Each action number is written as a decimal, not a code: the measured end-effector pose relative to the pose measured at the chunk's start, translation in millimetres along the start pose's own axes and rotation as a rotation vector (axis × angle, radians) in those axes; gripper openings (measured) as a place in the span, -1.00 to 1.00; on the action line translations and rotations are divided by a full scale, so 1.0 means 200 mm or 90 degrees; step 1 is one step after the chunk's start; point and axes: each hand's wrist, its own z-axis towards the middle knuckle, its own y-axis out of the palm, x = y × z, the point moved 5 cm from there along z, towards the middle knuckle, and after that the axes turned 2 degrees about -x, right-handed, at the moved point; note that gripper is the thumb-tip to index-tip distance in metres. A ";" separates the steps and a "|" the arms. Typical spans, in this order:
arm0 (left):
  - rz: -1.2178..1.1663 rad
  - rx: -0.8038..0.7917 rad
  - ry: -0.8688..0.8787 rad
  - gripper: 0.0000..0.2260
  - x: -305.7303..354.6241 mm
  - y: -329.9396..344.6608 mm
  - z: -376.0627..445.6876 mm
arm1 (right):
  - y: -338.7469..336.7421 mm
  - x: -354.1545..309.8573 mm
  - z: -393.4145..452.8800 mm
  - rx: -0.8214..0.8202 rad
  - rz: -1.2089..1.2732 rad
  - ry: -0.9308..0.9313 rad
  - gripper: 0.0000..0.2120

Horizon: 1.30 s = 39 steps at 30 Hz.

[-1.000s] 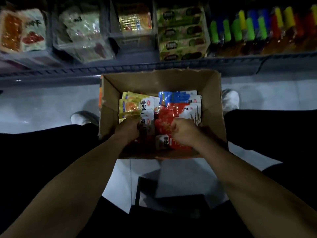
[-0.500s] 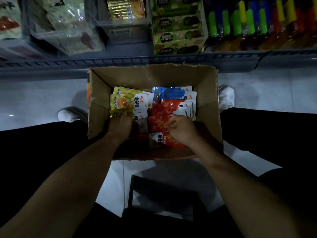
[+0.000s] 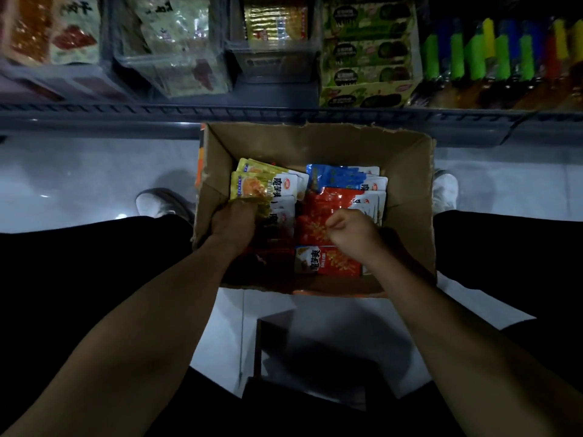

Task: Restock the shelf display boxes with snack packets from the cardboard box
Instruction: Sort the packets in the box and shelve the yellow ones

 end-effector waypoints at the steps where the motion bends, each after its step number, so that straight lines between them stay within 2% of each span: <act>1: -0.045 0.003 -0.013 -0.89 -0.01 -0.03 -0.01 | 0.00 0.00 0.02 -0.003 0.019 0.022 -0.88; 2: -0.110 0.004 -0.034 -0.92 -0.01 -0.06 0.00 | 0.01 0.00 0.03 -0.003 0.038 0.046 -0.87; 4: -0.358 0.009 -0.098 -0.95 0.00 -0.13 0.00 | 0.02 -0.01 0.06 -0.001 0.098 0.080 -0.90; 5: -0.495 0.003 -0.130 -0.90 0.01 -0.16 -0.02 | 0.02 -0.02 0.07 -0.009 0.161 0.092 -0.92; 7: -0.684 -0.058 -0.172 -0.90 0.07 -0.21 -0.07 | 0.05 -0.05 0.07 -0.051 0.335 0.124 -0.82; 9: -0.787 -0.155 -0.206 -0.84 0.12 -0.21 -0.13 | 0.07 -0.07 0.09 -0.066 0.469 0.139 -0.70; 11: -0.805 -0.203 -0.215 -0.85 0.13 -0.19 -0.15 | 0.06 -0.10 0.11 -0.040 0.523 0.121 -0.69; 12: -0.786 -0.193 -0.212 -0.85 0.11 -0.17 -0.14 | 0.04 -0.11 0.12 -0.009 0.511 0.113 -0.69; 14: -0.659 -0.108 -0.181 -0.86 0.06 -0.13 -0.10 | 0.00 -0.08 0.14 0.073 0.420 0.103 -0.70; 17: -0.310 0.011 -0.097 -0.79 0.02 -0.08 -0.04 | -0.05 -0.01 0.16 0.155 0.364 0.114 -0.73; 21: 0.002 -0.004 -0.035 -0.48 0.03 0.05 0.01 | -0.05 0.06 0.16 0.182 0.353 0.135 -0.73; 24: 0.126 0.022 -0.060 -0.42 0.06 0.07 0.03 | -0.06 0.08 0.15 0.183 0.329 0.125 -0.73; 28: 0.154 0.033 -0.058 -0.64 0.05 0.04 0.12 | -0.10 0.07 0.13 0.171 0.326 0.098 -0.80; 32: 0.009 0.028 -0.097 -0.74 0.02 -0.05 0.17 | -0.08 0.07 0.15 0.168 0.347 0.111 -0.87; 34: -0.110 0.038 -0.114 -0.78 0.01 -0.07 0.14 | -0.07 0.07 0.15 0.161 0.355 0.119 -0.86; 37: -0.494 0.036 -0.189 -0.88 0.02 -0.11 0.07 | -0.08 0.05 0.13 0.148 0.332 0.102 -0.89; 39: -0.649 0.020 -0.203 -0.89 0.05 -0.17 0.02 | -0.11 0.02 0.11 0.141 0.308 0.082 -0.92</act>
